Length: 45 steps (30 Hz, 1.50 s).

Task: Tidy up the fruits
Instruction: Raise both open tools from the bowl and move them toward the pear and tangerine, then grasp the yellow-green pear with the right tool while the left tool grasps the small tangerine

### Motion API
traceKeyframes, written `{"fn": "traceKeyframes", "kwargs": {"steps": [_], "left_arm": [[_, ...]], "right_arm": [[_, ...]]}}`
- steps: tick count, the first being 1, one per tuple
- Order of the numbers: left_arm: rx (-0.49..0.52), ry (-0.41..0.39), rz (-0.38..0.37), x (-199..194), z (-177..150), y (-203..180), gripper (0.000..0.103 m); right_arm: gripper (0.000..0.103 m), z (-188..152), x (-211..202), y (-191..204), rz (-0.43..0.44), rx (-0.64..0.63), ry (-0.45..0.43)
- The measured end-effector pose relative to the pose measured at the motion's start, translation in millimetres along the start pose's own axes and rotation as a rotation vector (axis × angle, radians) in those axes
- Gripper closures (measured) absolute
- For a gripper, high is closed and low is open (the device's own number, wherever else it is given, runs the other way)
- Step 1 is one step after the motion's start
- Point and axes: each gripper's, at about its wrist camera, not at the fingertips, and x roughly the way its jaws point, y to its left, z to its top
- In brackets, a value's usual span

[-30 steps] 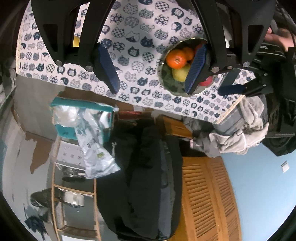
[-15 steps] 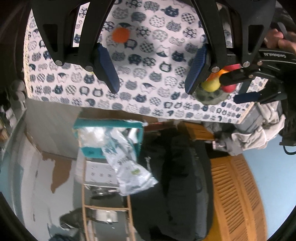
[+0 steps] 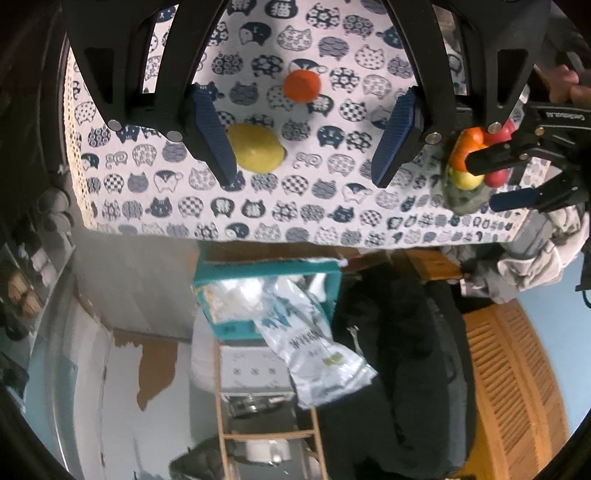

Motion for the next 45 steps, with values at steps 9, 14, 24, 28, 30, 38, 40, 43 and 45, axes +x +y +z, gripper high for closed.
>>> {"fn": "traceKeyframes", "kwargs": {"steps": [9,14,24,28,30,38,40,43,45], "left_arm": [[0.036,0.084,0.027,56.3,3.2,-3.7,0.023],[0.024,0.136,0.022,88.2,3.6,2.3,0.023],[-0.009,0.216,-0.002,135.0,1.9,9.8,0.023],[-0.037,0.248,-0.027,149.1,-2.2,13.7,0.023],[-0.042,0.257,-0.036,153.9,-4.7,14.5,0.023],[-0.044,0.277,-0.046,161.5,-10.2,15.6,0.023],[-0.044,0.277,-0.048,162.0,-10.7,14.8,0.023],[-0.038,0.274,-0.055,160.7,-11.3,11.3,0.023],[-0.035,0.273,-0.062,158.9,-11.9,8.4,0.023]], "right_arm": [[0.027,-5.1,57.0,-26.3,-0.03,0.008,0.116],[0.027,-11.2,94.3,-33.4,-0.035,-0.019,0.199],[0.027,-28.7,152.3,-44.0,-0.03,-0.022,0.336],[0.025,-31.6,165.7,-43.4,-0.056,-0.051,0.359],[0.025,-34.2,172.8,-43.5,-0.068,-0.061,0.372],[0.026,-43.4,193.8,-43.7,-0.09,-0.07,0.423],[0.027,-44.2,194.1,-42.9,-0.098,-0.072,0.413],[0.028,-46.1,193.2,-44.9,-0.095,-0.061,0.405],[0.029,-47.7,191.6,-45.9,-0.099,-0.049,0.398]]}}
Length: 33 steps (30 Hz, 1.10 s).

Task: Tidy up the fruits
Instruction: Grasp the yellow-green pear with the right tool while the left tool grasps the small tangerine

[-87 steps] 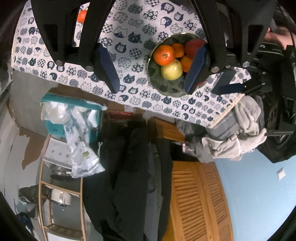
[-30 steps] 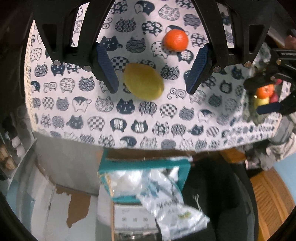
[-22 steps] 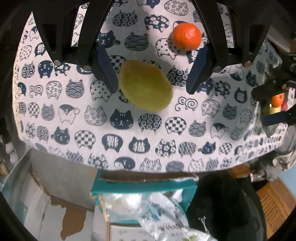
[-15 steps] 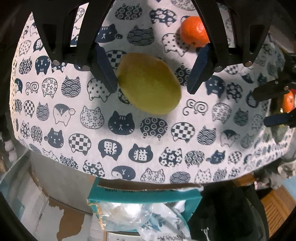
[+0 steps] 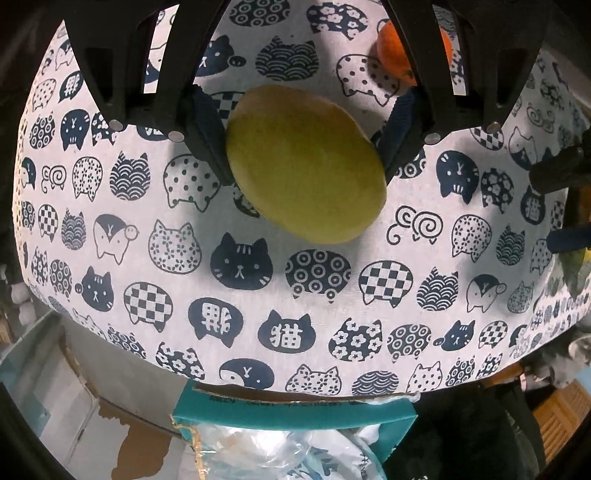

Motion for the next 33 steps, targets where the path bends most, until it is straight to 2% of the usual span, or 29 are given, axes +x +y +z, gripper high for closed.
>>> {"fn": "traceKeyframes", "kwargs": {"steps": [6,13,26,33], "left_arm": [[0.007,0.004,-0.044,-4.6,-4.8,-15.6,0.023],[0.063,0.021,-0.092,-4.5,-15.1,-50.2,0.022],[0.133,0.082,-0.122,16.7,-39.1,-98.0,0.022],[0.149,0.121,-0.114,38.7,-47.3,-107.4,0.022]], "right_arm": [[0.03,-17.1,-24.4,-14.6,0.007,0.08,-0.058],[0.036,-35.9,-63.4,-27.7,0.022,0.154,-0.109],[0.038,-78.3,-50.7,-51.2,0.032,0.233,-0.033],[0.038,-87.4,-54.1,-59.0,0.079,0.268,-0.026]]}}
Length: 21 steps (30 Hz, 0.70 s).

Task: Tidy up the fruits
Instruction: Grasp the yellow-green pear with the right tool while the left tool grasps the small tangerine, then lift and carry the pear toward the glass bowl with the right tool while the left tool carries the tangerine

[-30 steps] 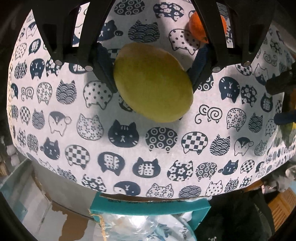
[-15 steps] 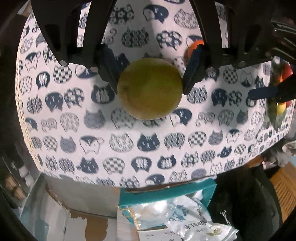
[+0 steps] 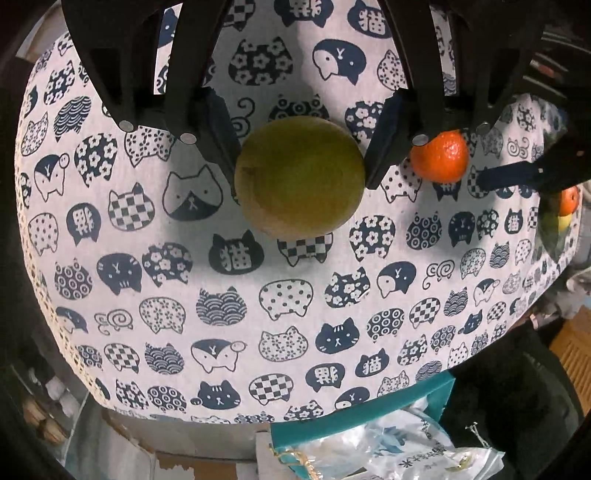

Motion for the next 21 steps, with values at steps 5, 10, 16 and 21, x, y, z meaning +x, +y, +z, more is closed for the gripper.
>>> {"fn": "traceKeyframes", "kwargs": {"steps": [5,10,16,21], "left_arm": [[0.005,0.003,0.006,9.2,-0.8,1.2,0.022],[0.024,0.011,0.003,16.2,0.7,-0.4,0.045],[0.064,0.009,0.02,18.2,-0.9,-5.9,0.055],[0.068,-0.008,0.031,13.5,-1.7,-3.8,0.055]], "right_arm": [[0.037,0.2,-1.3,-5.9,0.032,0.023,0.024],[0.037,-5.3,-6.0,-11.8,0.046,0.034,0.054],[0.034,-6.4,-1.5,-13.3,0.042,0.045,0.056],[0.036,-6.6,-2.6,-8.0,0.016,0.01,0.037]]}}
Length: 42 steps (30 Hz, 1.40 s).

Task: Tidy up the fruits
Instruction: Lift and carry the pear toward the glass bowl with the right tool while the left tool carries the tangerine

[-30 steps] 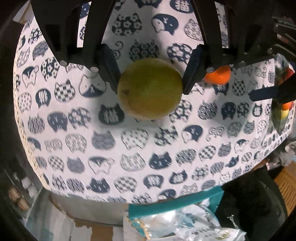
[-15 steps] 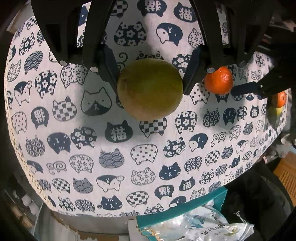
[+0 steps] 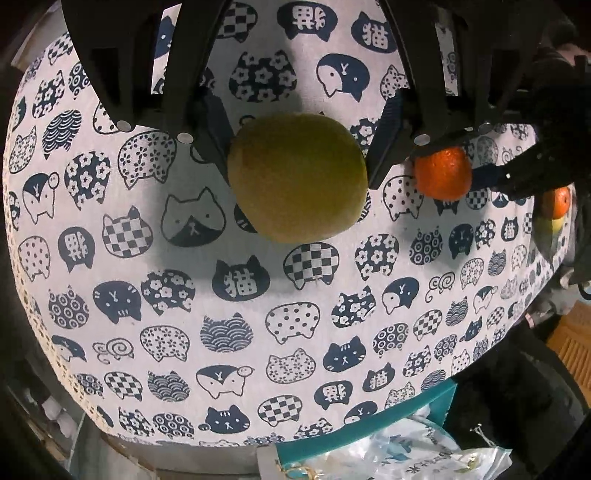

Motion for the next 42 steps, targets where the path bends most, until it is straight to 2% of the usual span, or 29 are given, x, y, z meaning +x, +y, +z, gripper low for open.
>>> {"fn": "traceKeyframes", "kwargs": {"steps": [3,16,29,42], "left_arm": [[-0.005,-0.022,0.01,-8.9,0.5,3.0,0.055],[-0.023,-0.136,0.042,-59.9,7.0,6.7,0.055],[-0.081,-0.247,0.034,-119.5,7.5,15.6,0.055],[-0.058,-0.367,0.06,-179.5,-1.7,11.5,0.055]], "right_arm": [[0.037,0.5,-3.3,10.3,-0.039,-0.039,-0.046],[0.037,11.7,-38.3,31.8,-0.08,-0.088,-0.187],[0.037,16.1,-88.2,56.6,-0.04,-0.122,-0.337],[0.037,16.5,-141.6,80.9,0.012,-0.149,-0.466]]}}
